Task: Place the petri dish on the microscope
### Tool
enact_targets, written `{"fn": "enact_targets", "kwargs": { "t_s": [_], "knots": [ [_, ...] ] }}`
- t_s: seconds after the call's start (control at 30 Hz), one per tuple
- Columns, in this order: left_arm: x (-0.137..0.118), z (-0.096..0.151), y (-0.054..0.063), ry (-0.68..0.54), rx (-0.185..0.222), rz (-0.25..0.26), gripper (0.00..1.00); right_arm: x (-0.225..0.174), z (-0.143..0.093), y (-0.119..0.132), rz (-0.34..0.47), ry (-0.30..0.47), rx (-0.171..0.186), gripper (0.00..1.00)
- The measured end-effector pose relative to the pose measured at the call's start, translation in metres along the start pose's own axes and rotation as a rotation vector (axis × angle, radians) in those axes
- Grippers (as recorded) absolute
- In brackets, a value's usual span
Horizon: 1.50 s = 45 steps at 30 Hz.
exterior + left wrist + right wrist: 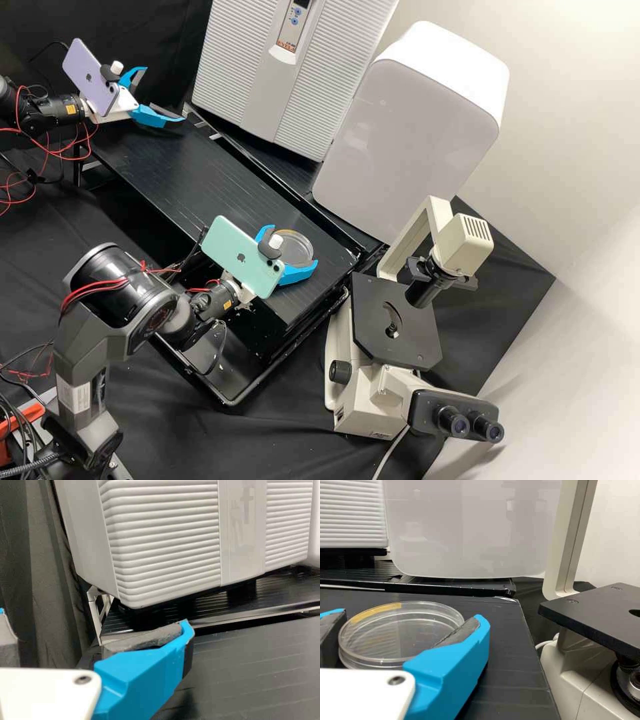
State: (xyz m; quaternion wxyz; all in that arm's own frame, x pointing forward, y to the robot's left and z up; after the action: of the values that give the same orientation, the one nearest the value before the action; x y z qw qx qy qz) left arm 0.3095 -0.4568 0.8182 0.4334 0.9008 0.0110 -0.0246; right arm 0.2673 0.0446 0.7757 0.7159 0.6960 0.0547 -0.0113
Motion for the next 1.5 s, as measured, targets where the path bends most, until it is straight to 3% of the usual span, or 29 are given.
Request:
{"fn": "enact_targets", "kwargs": {
  "t_s": [0.43,0.73,0.93,1.27,1.5],
  "knots": [
    [0.0,0.0,0.0,0.0,0.0,0.0,1.0,-0.002,0.005,0.009,0.01,0.006,-0.018,0.0],
    [0.0,0.0,0.0,0.0,0.0,0.0,1.0,-0.025,0.026,0.061,0.186,-0.026,0.047,0.0],
    [0.0,0.0,0.0,0.0,0.0,0.0,1.0,-0.027,0.049,0.093,0.341,-0.064,0.05,0.0],
    [0.0,0.0,0.0,0.0,0.0,0.0,1.0,0.011,0.093,0.099,0.314,-0.203,0.025,0.0],
    [0.0,0.0,0.0,0.0,0.0,0.0,1.0,0.02,0.103,0.108,0.345,-0.219,0.022,0.0]
  ]
}}
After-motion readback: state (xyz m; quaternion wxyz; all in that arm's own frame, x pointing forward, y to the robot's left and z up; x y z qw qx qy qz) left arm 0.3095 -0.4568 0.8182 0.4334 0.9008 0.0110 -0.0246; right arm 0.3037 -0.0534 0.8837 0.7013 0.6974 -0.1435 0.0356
